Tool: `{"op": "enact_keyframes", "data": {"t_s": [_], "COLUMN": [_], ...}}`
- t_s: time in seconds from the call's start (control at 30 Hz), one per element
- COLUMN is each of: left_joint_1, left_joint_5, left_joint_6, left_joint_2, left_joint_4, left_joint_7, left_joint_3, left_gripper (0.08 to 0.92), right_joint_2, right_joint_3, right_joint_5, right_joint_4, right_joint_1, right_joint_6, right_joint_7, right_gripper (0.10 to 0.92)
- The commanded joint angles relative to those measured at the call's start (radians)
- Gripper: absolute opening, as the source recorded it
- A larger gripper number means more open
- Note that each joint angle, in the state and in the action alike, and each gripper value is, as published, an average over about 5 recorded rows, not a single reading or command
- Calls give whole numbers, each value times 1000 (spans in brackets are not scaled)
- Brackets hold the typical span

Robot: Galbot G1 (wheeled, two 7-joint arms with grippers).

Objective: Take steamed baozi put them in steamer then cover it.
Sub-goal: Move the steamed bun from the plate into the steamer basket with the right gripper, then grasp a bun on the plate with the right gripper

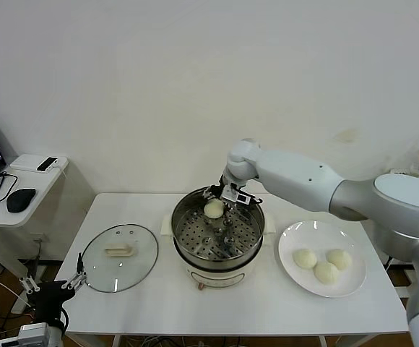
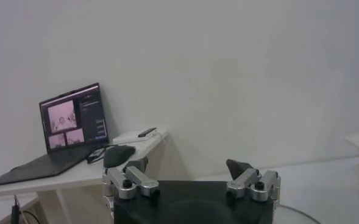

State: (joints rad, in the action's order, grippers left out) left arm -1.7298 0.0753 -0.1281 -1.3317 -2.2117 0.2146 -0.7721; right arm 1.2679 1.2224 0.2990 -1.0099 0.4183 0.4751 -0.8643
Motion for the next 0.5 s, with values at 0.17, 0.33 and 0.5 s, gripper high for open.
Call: {"op": "enact_keyframes", "data": {"t_s": [0.17,0.33,0.5], "left_joint_1": [3,8,25], "left_joint_5": [2,5,16], "left_joint_6": [-4,-8,-16], "left_joint_2": [5,15,38], "left_joint_4": [-1,-3,4], "left_joint_7": [-4,-10,-16], "left_joint_3": [3,8,20], "left_gripper": [823,823,823], "right_joint_2": [-75,-206,-395], "right_joint_3": [38,65,67], "right_joint_5": [-224,-405,-451], "right_joint_4": [-147,-318,-511], "right_joint_1": [140,251,304], "right_joint_6": [-178,-382,-589], "right_joint_7": [-92,-134,-140], "right_gripper": [822,823,823]}}
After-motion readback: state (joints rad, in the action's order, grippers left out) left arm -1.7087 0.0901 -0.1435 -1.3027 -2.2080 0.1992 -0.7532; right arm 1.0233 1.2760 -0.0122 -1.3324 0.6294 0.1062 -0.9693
